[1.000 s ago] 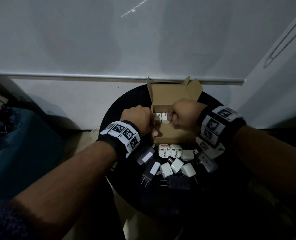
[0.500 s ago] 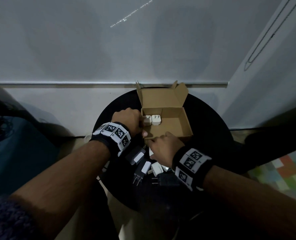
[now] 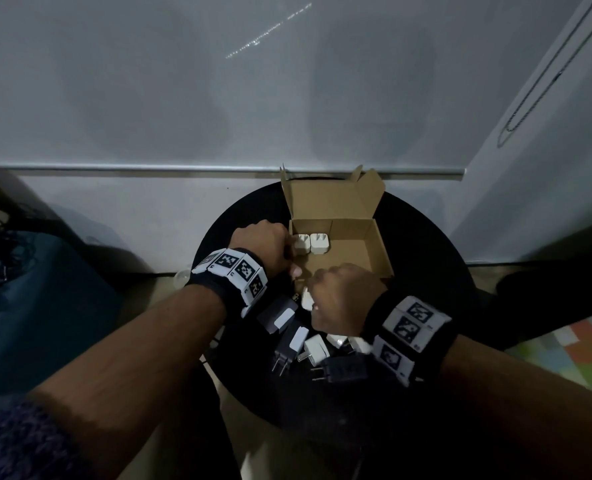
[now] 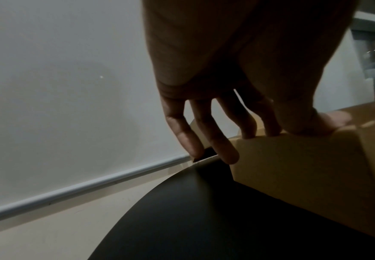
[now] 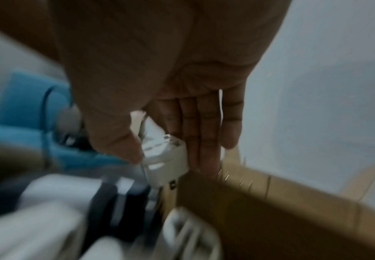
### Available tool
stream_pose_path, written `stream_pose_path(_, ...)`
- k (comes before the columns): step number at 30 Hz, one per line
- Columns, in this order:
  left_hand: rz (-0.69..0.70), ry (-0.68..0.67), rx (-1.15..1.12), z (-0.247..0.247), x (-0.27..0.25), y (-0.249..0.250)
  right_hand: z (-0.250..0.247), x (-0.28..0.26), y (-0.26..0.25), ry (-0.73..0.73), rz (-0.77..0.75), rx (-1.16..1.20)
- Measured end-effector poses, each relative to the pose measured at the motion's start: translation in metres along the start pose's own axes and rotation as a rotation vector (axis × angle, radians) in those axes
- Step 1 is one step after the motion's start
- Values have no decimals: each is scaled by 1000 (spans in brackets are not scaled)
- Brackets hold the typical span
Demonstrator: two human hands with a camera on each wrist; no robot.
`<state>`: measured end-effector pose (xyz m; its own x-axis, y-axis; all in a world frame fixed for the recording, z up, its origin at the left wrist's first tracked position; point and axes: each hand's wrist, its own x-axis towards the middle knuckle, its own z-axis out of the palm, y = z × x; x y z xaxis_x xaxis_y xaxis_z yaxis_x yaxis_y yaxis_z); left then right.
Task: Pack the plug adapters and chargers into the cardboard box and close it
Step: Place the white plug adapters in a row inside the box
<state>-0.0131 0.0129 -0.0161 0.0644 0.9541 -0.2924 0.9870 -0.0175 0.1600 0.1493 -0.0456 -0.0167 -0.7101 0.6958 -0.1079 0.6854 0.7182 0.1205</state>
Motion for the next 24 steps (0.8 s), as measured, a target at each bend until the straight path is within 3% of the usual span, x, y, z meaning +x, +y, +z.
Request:
stream_pose_path(4, 56, 4, -14, -2, 0, 0, -33, -6, 30, 135, 164, 196)
stream_pose_path(6, 109, 9, -2, -4, 1, 2, -45, 2, 56, 97, 315, 249)
stream_pose_path(9, 191, -68, 73, -6, 3, 8, -43, 17, 89, 48, 396, 289)
stream_pose_path(14, 237, -37, 186, 8, 9, 16, -25, 41, 97, -234, 345, 260)
stream_pose_path(24, 255, 45, 261, 27, 12, 8, 1, 80, 90, -443, 283, 91)
